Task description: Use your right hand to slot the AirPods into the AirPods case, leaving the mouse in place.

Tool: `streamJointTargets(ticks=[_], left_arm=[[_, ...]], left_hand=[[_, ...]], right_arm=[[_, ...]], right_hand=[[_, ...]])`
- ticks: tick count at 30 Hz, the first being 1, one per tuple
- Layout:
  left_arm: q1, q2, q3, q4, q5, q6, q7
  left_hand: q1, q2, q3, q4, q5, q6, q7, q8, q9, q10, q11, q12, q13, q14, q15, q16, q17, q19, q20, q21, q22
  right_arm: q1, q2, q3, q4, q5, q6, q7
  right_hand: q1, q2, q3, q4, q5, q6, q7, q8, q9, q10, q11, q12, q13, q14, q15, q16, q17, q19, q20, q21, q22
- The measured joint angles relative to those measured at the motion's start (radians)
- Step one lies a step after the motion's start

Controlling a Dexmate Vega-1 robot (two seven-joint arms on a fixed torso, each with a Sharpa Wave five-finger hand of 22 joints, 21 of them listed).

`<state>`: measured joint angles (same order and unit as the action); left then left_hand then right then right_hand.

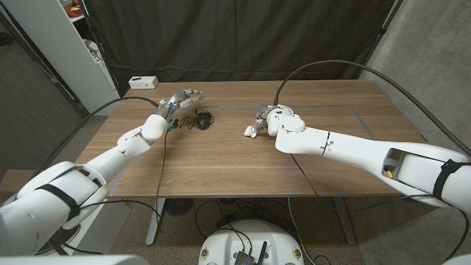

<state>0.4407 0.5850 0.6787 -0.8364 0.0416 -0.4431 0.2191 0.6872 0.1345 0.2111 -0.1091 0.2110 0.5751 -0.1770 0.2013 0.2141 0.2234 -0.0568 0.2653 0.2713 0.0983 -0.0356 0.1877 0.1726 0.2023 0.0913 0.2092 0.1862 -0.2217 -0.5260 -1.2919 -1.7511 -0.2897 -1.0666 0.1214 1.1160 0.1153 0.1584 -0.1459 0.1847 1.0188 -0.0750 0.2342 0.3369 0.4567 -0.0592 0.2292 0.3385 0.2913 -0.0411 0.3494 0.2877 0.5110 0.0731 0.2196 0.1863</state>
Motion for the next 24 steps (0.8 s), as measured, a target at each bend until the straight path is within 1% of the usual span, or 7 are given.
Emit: streamJointTargets(ticks=[3, 6, 20, 22, 24], left_arm=[[0.002, 0.001, -0.002, -0.003, 0.000, 0.002, 0.000], [0.005, 0.002, -0.003, -0.007, 0.000, 0.003, 0.000], [0.011, 0.004, -0.008, -0.014, -0.001, 0.007, 0.000], [0.011, 0.004, -0.008, -0.014, -0.002, 0.008, 0.000], [0.013, 0.004, -0.009, -0.015, -0.002, 0.010, 0.000]], left_hand=[[0.000, 0.000, 0.000, 0.000, 0.000, 0.000, 0.000, 0.000, 0.000, 0.000, 0.000, 0.000, 0.000, 0.000, 0.000, 0.000, 0.000, 0.000, 0.000, 0.000, 0.000], [0.000, 0.000, 0.000, 0.000, 0.000, 0.000, 0.000, 0.000, 0.000, 0.000, 0.000, 0.000, 0.000, 0.000, 0.000, 0.000, 0.000, 0.000, 0.000, 0.000, 0.000], [0.000, 0.000, 0.000, 0.000, 0.000, 0.000, 0.000, 0.000, 0.000, 0.000, 0.000, 0.000, 0.000, 0.000, 0.000, 0.000, 0.000, 0.000, 0.000, 0.000, 0.000], [0.000, 0.000, 0.000, 0.000, 0.000, 0.000, 0.000, 0.000, 0.000, 0.000, 0.000, 0.000, 0.000, 0.000, 0.000, 0.000, 0.000, 0.000, 0.000, 0.000, 0.000], [0.000, 0.000, 0.000, 0.000, 0.000, 0.000, 0.000, 0.000, 0.000, 0.000, 0.000, 0.000, 0.000, 0.000, 0.000, 0.000, 0.000, 0.000, 0.000, 0.000, 0.000]], right_arm=[[0.007, 0.001, -0.005, 0.007, -0.005, 0.004, 0.009], [0.013, 0.002, -0.010, 0.014, -0.012, 0.009, 0.018], [0.027, 0.010, -0.019, 0.040, -0.038, 0.035, 0.051], [0.027, 0.011, -0.019, 0.042, -0.039, 0.036, 0.052], [0.024, 0.013, -0.019, 0.045, -0.045, 0.042, 0.054]], right_hand=[[-0.005, 0.005, -0.004, 0.004, 0.000, -0.001, 0.001, 0.000, 0.000, 0.000, 0.000, 0.000, 0.000, 0.000, 0.000, 0.000, 0.000, 0.000, 0.000, 0.000, 0.000], [-0.006, 0.006, -0.004, 0.004, 0.000, -0.001, 0.001, -0.002, 0.000, -0.005, 0.005, 0.000, -0.002, 0.000, 0.000, 0.000, 0.000, 0.000, 0.000, 0.000, 0.000], [-0.006, 0.006, -0.004, 0.004, 0.000, -0.006, -0.001, -0.003, -0.002, -0.005, 0.005, 0.000, -0.005, 0.000, 0.000, 0.000, -0.003, -0.001, 0.001, 0.000, 0.000], [-0.006, 0.006, -0.004, 0.004, 0.000, -0.013, -0.008, -0.003, -0.003, -0.005, 0.005, 0.000, -0.005, 0.000, 0.000, 0.000, -0.005, -0.004, 0.004, 0.000, 0.000], [-0.006, 0.006, -0.004, 0.004, 0.000, -0.019, -0.014, -0.010, -0.003, -0.005, 0.005, 0.000, -0.005, 0.000, 0.000, 0.000, -0.005, -0.004, 0.004, 0.000, 0.000]])
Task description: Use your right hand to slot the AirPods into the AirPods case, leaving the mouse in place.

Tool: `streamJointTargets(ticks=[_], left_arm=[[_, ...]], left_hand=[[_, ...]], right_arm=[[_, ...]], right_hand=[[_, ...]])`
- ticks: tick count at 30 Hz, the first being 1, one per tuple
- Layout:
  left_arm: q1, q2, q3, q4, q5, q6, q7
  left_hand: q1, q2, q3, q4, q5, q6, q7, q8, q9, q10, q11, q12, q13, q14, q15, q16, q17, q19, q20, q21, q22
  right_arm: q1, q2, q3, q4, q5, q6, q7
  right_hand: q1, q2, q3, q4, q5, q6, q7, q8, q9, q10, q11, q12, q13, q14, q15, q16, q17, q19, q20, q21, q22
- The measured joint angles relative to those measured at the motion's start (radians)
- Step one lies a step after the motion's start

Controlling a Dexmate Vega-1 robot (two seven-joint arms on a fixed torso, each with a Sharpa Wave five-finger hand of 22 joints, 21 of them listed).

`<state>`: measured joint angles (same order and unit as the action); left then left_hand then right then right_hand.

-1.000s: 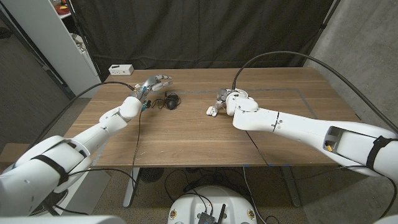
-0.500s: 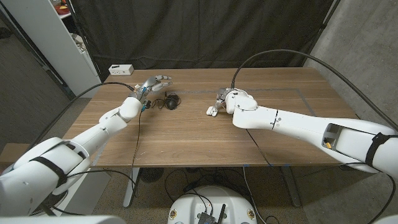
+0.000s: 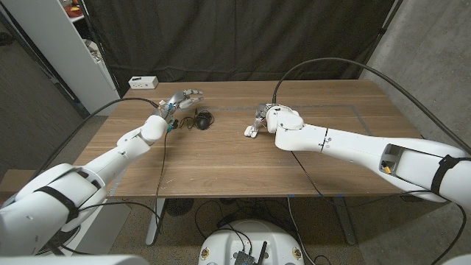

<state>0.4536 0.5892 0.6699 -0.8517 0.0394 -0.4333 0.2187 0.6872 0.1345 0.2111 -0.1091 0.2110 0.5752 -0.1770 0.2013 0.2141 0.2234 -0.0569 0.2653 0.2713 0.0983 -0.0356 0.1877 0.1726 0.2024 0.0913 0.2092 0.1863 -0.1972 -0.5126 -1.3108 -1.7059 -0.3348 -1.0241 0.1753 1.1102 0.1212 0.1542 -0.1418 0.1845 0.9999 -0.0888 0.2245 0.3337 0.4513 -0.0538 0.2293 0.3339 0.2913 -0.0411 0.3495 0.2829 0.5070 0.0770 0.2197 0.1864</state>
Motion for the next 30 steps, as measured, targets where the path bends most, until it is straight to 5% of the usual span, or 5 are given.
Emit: streamJointTargets(ticks=[30], left_arm=[[-0.010, -0.018, 0.002, 0.048, -0.009, -0.021, -0.004]], left_hand=[[0.000, 0.000, 0.000, 0.000, 0.000, -0.005, -0.005, 0.000, 0.000, 0.000, 0.000, 0.000, 0.000, 0.000, 0.000, 0.000, 0.000, 0.000, 0.000, 0.000, 0.002]], right_arm=[[-0.059, 0.023, 0.070, 0.042, -0.027, 0.072, -0.018]], right_hand=[[0.000, 0.000, 0.004, -0.004, 0.001, -0.123, -0.042, -0.040, -0.014, -0.002, -0.002, 0.000, -0.005, 0.016, 0.001, 0.003, 0.001, 0.006, -0.006, 0.000, 0.000]])
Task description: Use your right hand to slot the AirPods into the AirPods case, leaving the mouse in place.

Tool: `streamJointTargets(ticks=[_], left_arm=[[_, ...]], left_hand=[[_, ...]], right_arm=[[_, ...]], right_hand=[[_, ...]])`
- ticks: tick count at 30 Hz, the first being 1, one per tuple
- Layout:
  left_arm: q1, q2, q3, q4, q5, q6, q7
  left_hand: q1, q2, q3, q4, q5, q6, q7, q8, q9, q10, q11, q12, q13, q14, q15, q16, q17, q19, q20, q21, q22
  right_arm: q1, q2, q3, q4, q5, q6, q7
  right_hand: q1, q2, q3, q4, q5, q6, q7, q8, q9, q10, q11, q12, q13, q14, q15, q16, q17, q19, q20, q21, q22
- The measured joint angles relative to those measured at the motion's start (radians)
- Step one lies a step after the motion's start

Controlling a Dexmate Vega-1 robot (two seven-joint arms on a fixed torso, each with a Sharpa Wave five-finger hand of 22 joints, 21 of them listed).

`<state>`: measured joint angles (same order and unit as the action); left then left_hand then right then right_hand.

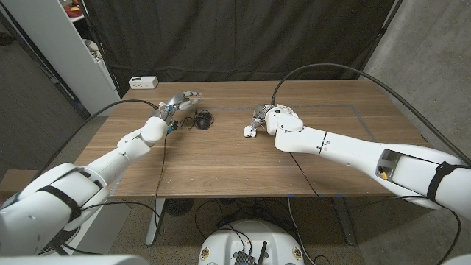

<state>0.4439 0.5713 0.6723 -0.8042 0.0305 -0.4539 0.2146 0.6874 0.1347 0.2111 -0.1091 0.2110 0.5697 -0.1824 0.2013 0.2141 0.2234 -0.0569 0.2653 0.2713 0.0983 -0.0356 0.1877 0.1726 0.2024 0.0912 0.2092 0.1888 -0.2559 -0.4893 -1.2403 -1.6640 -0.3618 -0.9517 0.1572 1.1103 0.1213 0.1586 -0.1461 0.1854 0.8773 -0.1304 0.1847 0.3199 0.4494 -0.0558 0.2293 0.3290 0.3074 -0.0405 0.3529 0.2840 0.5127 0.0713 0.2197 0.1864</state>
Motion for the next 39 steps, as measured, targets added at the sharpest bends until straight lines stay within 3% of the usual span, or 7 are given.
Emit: streamJointTargets(ticks=[12, 19, 21, 23, 26, 29, 39], left_arm=[[-0.023, -0.018, 0.013, 0.053, -0.005, -0.023, -0.001], [-0.034, -0.025, 0.019, 0.079, -0.007, -0.039, 0.000], [-0.037, -0.025, 0.020, 0.087, -0.008, -0.043, 0.002], [-0.038, -0.026, 0.021, 0.092, -0.009, -0.047, 0.003], [-0.042, -0.029, 0.023, 0.101, -0.010, -0.055, 0.004], [-0.047, -0.031, 0.026, 0.113, -0.011, -0.063, 0.004], [-0.069, -0.043, 0.038, 0.166, -0.015, -0.098, 0.001]], left_hand=[[0.005, 0.005, 0.000, 0.000, 0.000, 0.000, 0.000, 0.000, 0.000, 0.000, 0.000, 0.000, 0.000, 0.000, 0.000, 0.000, 0.000, 0.000, 0.000, 0.000, 0.000], [0.005, 0.005, 0.000, 0.000, 0.000, 0.000, 0.000, 0.000, 0.000, 0.000, 0.000, 0.000, 0.000, 0.000, 0.000, 0.000, 0.000, 0.000, 0.000, 0.000, 0.000], [0.005, 0.005, 0.000, 0.000, 0.000, 0.000, 0.000, 0.000, 0.000, 0.000, 0.000, 0.000, 0.000, 0.000, 0.000, 0.000, 0.000, 0.000, 0.000, 0.000, 0.000], [0.005, 0.005, 0.000, 0.000, 0.000, 0.000, 0.000, 0.000, 0.000, 0.000, 0.000, 0.000, 0.000, 0.000, 0.000, 0.000, 0.000, 0.000, 0.000, 0.000, 0.000], [0.005, 0.005, 0.000, 0.000, 0.000, 0.000, 0.000, 0.000, 0.000, 0.000, 0.000, 0.000, 0.000, 0.000, 0.000, 0.000, 0.000, 0.000, 0.000, 0.000, 0.000], [0.005, 0.005, 0.000, 0.000, 0.000, 0.000, 0.000, 0.000, 0.000, 0.000, 0.000, 0.000, 0.000, 0.000, 0.000, 0.000, 0.000, 0.000, 0.000, 0.000, 0.000], [0.005, 0.005, 0.000, 0.000, 0.000, 0.000, 0.000, 0.000, 0.000, 0.000, 0.000, 0.000, 0.000, 0.000, 0.000, 0.000, 0.000, 0.000, 0.000, 0.000, 0.000]], right_arm=[[-0.020, 0.010, 0.037, 0.004, 0.000, 0.010, -0.018], [-0.026, 0.018, 0.049, -0.038, 0.000, -0.054, -0.026], [-0.025, 0.023, 0.049, -0.050, 0.002, -0.088, -0.026], [-0.021, 0.028, 0.046, -0.058, 0.005, -0.108, -0.026], [-0.009, 0.039, 0.033, -0.071, 0.016, -0.154, -0.026], [0.003, 0.049, 0.020, -0.074, 0.036, -0.211, -0.026], [0.068, 0.098, -0.038, -0.043, 0.134, -0.348, -0.044]], right_hand=[[0.005, 0.005, 0.003, -0.003, 0.000, -0.062, 0.011, -0.008, -0.014, -0.030, 0.022, -0.008, -0.001, -0.001, -0.001, 0.003, 0.007, 0.011, 0.000, 0.000, 0.000], [-0.078, -0.029, -0.028, 0.028, 0.000, -0.072, 0.121, 0.002, -0.035, -0.056, 0.079, -0.012, -0.004, -0.020, 0.003, -0.016, 0.000, 0.011, 0.029, 0.000, -0.005], [-0.113, -0.032, -0.039, 0.039, -0.004, -0.060, 0.147, 0.010, -0.043, -0.063, 0.094, -0.012, -0.009, -0.031, 0.014, -0.021, -0.001, 0.010, 0.039, 0.000, -0.005], [-0.153, -0.035, -0.049, 0.049, -0.004, -0.036, 0.146, 0.020, -0.052, -0.066, 0.102, -0.012, -0.013, -0.034, 0.032, -0.029, -0.006, 0.015, 0.046, 0.000, -0.005], [-0.201, -0.044, -0.061, 0.061, -0.004, -0.002, 0.210, 0.029, -0.064, -0.062, 0.117, -0.012, -0.018, -0.033, 0.058, -0.035, -0.010, 0.020, 0.059, 0.000, -0.005], [-0.241, -0.051, -0.074, 0.074, -0.004, 0.035, 0.250, 0.039, -0.073, -0.046, 0.132, -0.007, -0.023, -0.030, 0.079, -0.040, -0.015, 0.025, 0.065, 0.000, -0.005], [-0.324, -0.071, -0.102, 0.102, -0.004, 0.103, 0.276, 0.052, -0.088, -0.023, 0.156, 0.000, -0.032, -0.017, 0.113, -0.043, -0.020, 0.027, 0.085, 0.000, -0.002]])
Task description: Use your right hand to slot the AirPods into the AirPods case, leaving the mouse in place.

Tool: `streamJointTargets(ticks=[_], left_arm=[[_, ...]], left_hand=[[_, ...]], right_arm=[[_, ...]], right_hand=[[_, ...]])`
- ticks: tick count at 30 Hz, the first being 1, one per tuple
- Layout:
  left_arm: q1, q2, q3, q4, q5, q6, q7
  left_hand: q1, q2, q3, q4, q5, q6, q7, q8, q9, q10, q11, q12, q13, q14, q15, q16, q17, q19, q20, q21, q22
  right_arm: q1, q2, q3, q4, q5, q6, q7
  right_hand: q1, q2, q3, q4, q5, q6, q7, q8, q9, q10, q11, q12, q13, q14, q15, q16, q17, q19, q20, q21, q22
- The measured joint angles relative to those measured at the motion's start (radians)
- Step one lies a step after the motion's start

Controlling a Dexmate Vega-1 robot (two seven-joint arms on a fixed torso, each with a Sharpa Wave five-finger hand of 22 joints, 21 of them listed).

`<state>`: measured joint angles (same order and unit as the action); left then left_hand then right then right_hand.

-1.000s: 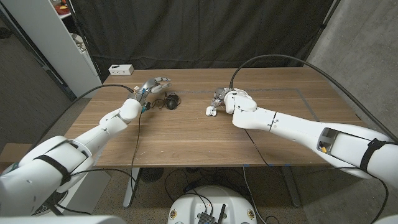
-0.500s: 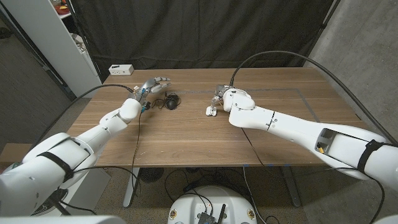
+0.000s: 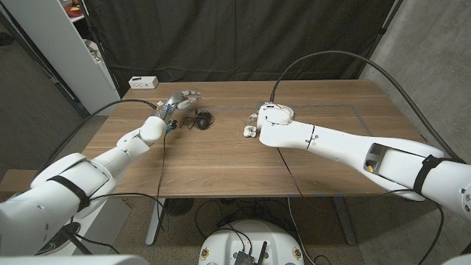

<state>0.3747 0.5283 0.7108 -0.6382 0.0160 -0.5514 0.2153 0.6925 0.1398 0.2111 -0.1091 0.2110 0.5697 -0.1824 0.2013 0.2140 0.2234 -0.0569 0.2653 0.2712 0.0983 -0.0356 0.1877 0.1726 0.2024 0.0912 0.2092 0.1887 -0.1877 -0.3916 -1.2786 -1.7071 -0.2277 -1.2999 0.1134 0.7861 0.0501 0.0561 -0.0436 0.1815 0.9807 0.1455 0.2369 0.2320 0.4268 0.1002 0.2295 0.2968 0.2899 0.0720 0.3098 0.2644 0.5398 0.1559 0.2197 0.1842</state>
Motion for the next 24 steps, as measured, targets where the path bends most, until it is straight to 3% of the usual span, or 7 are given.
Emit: streamJointTargets(ticks=[7, 18, 24], left_arm=[[-0.020, -0.013, 0.012, 0.051, -0.007, -0.029, -0.007], [-0.045, -0.027, 0.030, 0.114, -0.017, -0.062, -0.017], [-0.059, -0.033, 0.043, 0.143, -0.024, -0.070, -0.021]], left_hand=[[0.000, 0.000, 0.000, 0.000, 0.000, 0.000, 0.000, 0.000, 0.000, 0.000, 0.000, 0.000, 0.000, 0.000, 0.000, 0.000, 0.000, 0.000, 0.000, 0.000, 0.000], [0.000, 0.000, 0.000, 0.000, 0.000, 0.000, 0.000, 0.000, 0.000, 0.000, 0.000, 0.000, 0.000, 0.000, 0.000, 0.000, 0.000, 0.000, 0.000, 0.000, 0.000], [0.000, 0.000, 0.000, 0.000, 0.000, 0.000, 0.000, 0.000, 0.000, 0.000, 0.000, 0.000, 0.000, 0.000, 0.000, 0.000, 0.000, 0.000, 0.000, 0.000, 0.000]], right_arm=[[0.028, 0.033, -0.021, 0.049, 0.049, -0.059, 0.005], [0.010, 0.090, 0.005, 0.129, -0.012, -0.087, 0.075], [0.009, 0.107, 0.014, 0.150, 0.008, -0.091, 0.059]], right_hand=[[-0.035, -0.004, -0.012, 0.012, 0.000, -0.004, 0.003, -0.005, -0.009, 0.000, 0.000, 0.000, -0.005, -0.001, 0.014, -0.007, 0.000, -0.005, 0.005, 0.000, 0.000], [-0.061, -0.007, -0.020, 0.020, 0.000, 0.002, 0.009, -0.005, -0.009, 0.011, 0.011, 0.000, -0.009, 0.009, 0.027, -0.008, 0.000, 0.003, 0.014, 0.000, 0.000], [-0.065, -0.003, -0.020, 0.020, 0.000, 0.002, 0.009, -0.005, -0.009, 0.014, 0.007, 0.004, -0.009, 0.016, 0.023, -0.008, -0.001, 0.009, 0.019, 0.000, -0.001]])
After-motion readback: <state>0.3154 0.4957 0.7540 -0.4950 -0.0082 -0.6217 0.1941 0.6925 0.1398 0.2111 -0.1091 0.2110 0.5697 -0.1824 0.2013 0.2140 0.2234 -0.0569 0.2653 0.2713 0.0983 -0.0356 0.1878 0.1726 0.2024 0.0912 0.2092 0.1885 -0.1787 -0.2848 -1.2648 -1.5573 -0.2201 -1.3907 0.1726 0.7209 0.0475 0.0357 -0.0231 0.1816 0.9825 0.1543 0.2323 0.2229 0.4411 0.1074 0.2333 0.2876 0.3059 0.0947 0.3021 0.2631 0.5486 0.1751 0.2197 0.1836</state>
